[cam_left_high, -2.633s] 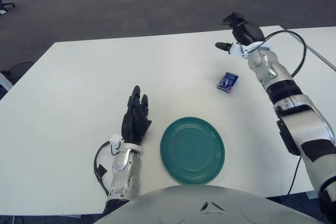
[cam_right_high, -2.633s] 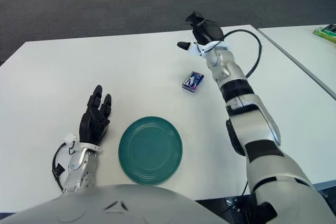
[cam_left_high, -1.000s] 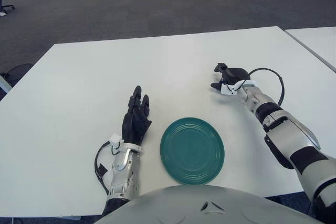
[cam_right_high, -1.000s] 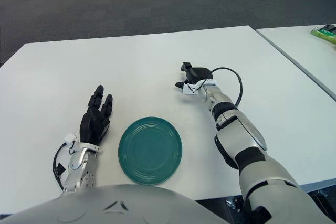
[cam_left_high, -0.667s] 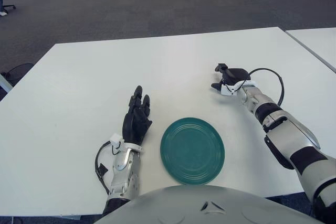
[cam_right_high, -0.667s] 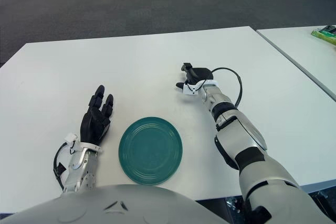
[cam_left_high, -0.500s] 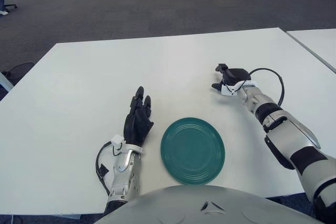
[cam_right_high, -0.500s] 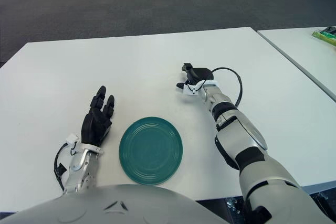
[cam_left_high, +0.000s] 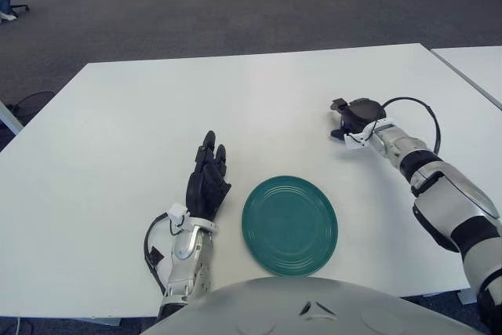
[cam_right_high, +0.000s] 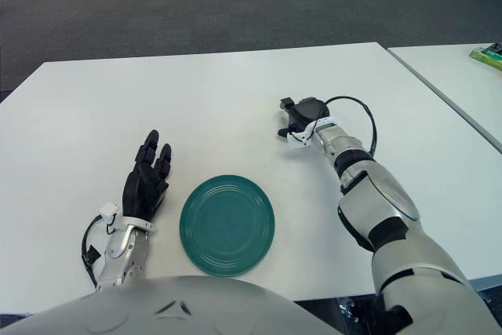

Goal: Put the gum into the plate.

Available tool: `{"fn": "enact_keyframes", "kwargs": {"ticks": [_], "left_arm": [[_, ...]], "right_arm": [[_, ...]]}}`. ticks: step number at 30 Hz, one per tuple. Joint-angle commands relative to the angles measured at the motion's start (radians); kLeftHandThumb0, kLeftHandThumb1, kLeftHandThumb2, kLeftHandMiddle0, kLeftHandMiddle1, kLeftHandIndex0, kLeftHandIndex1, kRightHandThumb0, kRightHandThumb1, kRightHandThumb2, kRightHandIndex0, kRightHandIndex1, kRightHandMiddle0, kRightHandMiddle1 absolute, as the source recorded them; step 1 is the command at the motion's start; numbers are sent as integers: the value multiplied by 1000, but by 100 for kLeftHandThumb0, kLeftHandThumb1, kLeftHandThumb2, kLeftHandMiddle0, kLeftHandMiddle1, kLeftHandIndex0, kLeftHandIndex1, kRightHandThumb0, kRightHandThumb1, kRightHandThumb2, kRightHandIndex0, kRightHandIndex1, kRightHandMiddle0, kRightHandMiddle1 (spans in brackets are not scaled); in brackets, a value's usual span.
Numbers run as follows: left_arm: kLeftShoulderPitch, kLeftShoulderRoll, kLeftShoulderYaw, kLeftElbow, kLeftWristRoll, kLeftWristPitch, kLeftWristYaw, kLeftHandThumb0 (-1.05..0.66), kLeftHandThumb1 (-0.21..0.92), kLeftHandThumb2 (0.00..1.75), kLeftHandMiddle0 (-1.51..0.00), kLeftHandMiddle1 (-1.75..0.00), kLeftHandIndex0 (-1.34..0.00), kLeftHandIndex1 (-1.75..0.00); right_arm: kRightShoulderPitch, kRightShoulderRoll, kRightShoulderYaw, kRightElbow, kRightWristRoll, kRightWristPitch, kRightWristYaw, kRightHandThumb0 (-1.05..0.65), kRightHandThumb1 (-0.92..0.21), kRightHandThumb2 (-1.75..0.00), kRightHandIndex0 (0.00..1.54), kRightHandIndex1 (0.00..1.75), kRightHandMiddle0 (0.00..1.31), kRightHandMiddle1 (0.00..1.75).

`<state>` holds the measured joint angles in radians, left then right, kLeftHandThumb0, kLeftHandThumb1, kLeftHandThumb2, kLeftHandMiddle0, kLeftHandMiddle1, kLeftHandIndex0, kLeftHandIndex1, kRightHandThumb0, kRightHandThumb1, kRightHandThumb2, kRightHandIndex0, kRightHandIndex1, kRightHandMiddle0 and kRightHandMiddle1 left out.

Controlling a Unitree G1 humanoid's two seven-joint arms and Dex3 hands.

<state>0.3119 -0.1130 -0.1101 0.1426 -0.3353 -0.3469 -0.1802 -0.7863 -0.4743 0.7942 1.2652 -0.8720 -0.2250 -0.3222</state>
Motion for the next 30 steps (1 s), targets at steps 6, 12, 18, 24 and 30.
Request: {"fn": "enact_keyframes", "kwargs": {"ticks": [6, 12, 18, 24, 30], "left_arm": [[48, -100, -30, 41, 2, 7, 38, -105, 92, 99, 0, 0, 0, -20], [38, -109, -35, 51, -23, 7, 29, -105, 92, 98, 0, 0, 0, -20], [26, -115, -38, 63, -22, -3, 33, -105, 92, 97, 0, 0, 0, -21], [24, -124, -42, 66, -27, -13, 38, -105, 92, 97, 0, 0, 0, -21], [24, -125, -41, 66, -32, -16, 38, -105, 92, 97, 0, 0, 0, -21]], "right_arm": [[154, -5, 73, 89, -61, 0, 119, -78, -92, -78, 32, 0, 0, 57], [185, -17, 69, 99, -51, 18, 121, -81, -92, -83, 30, 0, 0, 51], [242, -35, 46, 117, -30, 60, 118, -86, -92, -91, 26, 0, 0, 43], [263, -34, 38, 126, -26, 109, 122, -88, -92, -94, 22, 0, 0, 33], [282, -26, 38, 125, -31, 135, 117, -88, -92, -94, 21, 0, 0, 28]]}}
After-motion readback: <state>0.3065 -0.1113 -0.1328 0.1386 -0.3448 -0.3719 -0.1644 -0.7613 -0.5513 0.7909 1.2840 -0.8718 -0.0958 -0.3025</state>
